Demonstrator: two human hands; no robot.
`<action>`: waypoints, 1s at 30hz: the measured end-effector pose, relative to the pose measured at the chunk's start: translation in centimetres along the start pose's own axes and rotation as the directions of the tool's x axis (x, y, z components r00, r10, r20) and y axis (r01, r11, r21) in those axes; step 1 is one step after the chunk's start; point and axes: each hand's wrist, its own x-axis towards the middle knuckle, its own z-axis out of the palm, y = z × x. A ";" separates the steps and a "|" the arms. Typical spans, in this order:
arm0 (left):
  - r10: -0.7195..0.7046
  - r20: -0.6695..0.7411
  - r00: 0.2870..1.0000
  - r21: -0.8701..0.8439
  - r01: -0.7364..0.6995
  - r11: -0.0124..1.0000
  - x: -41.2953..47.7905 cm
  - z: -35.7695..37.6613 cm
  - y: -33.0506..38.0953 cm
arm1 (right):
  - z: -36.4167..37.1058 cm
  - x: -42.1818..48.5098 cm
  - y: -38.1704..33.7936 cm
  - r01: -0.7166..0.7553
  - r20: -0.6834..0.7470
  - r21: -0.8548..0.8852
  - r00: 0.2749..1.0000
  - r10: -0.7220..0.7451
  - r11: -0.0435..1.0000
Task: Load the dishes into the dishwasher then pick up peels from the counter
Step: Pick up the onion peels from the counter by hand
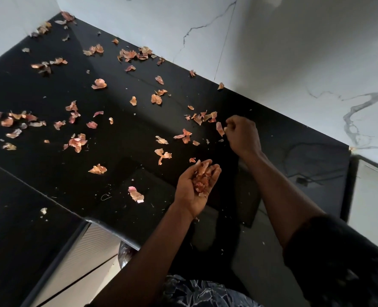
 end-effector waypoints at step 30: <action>-0.010 0.029 1.000 0.032 0.009 0.999 -1.7 -2.6 0.5 | 2.4 -3.0 0.1 0.213 0.162 -0.250 0.971 -0.176 0.944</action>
